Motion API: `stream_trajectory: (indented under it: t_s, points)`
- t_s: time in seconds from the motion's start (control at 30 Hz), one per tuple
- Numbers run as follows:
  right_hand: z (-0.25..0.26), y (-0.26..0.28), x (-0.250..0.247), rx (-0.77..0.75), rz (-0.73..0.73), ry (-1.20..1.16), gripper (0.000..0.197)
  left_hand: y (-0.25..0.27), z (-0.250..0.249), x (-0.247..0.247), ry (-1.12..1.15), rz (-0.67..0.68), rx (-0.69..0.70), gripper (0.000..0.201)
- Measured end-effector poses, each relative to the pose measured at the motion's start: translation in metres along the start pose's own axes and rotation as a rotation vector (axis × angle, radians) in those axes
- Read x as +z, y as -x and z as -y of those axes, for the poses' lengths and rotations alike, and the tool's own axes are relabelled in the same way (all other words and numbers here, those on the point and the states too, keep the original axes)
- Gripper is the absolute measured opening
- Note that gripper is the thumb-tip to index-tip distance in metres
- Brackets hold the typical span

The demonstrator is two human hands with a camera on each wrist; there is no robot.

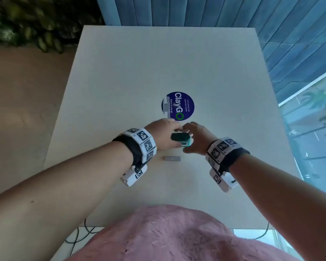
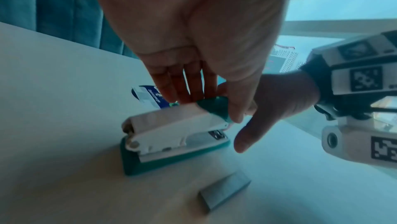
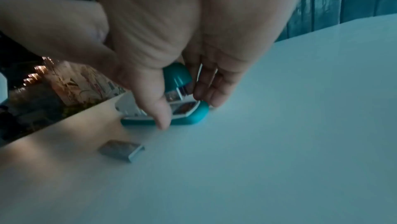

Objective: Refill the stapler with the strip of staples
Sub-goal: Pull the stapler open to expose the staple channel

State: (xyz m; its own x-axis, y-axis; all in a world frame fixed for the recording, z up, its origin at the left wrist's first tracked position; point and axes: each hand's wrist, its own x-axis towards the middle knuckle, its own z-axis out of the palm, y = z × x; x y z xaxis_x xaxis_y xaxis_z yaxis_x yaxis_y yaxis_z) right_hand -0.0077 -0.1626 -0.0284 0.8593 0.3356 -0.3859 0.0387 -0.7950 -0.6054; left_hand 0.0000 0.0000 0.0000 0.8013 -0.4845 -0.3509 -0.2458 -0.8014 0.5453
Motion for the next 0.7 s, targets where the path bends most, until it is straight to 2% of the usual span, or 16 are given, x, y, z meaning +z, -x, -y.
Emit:
stream_trajectory:
  t_s: [0.1, 0.2, 0.37, 0.53, 0.7]
  points:
    - [-0.001, -0.004, 0.004, 0.016, 0.002, 0.097, 0.041, -0.005, -0.002, 0.009, -0.021, -0.009, 0.03, 0.033]
    - [-0.002, -0.01, 0.006, 0.034, 0.024, 0.138, 0.039, -0.007, -0.003, 0.011, -0.016, -0.018, 0.022, 0.027]
    - [-0.002, -0.014, 0.005, 0.031, 0.037, 0.17, 0.037, -0.004, 0.0, 0.006, -0.002, -0.076, 0.047, 0.03]
    - [-0.004, -0.012, 0.006, 0.044, 0.012, 0.102, 0.038, 0.024, 0.012, -0.015, 0.132, -0.194, 0.068, 0.027]
    - [-0.006, -0.011, 0.007, 0.029, -0.002, 0.068, 0.039, 0.057, 0.043, -0.035, 0.254, -0.302, -0.008, 0.027]
